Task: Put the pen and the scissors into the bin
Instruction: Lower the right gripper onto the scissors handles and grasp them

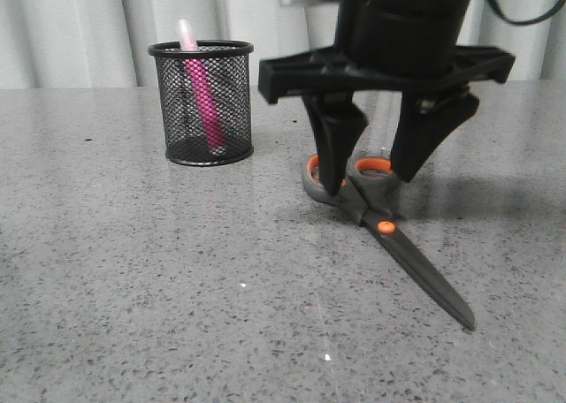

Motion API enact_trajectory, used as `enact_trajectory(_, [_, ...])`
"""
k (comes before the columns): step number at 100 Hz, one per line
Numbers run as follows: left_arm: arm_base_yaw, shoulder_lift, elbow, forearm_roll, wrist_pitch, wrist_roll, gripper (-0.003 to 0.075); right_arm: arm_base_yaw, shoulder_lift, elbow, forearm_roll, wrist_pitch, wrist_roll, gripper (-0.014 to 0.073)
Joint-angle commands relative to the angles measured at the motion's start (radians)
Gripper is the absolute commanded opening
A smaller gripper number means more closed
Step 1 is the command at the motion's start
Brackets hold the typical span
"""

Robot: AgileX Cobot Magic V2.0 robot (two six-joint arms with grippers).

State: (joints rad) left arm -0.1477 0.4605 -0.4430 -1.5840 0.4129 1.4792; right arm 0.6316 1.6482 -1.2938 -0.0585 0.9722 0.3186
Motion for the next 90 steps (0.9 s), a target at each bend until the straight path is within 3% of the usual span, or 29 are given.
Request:
enact_trajectory(1, [-0.015, 0.003, -0.027, -0.036, 0.023, 0.0, 0.0062, -0.003, -0.076, -0.023, -0.02, -0.002, 0.004, 0.0409])
enact_trajectory(16, [-0.026, 0.003, -0.027, -0.036, 0.028, 0.0, 0.0062, -0.003, -0.078, -0.023, -0.022, 0.061, 0.004, 0.0412])
enact_trajectory(54, [-0.026, 0.003, -0.027, -0.036, 0.101, 0.0, 0.0062, -0.003, -0.076, -0.023, 0.059, 0.052, 0.004, 0.0412])
enact_trajectory(90, [-0.026, 0.003, -0.027, -0.036, 0.108, 0.0, 0.0062, -0.003, -0.046, -0.021, 0.059, 0.054, 0.004, 0.0412])
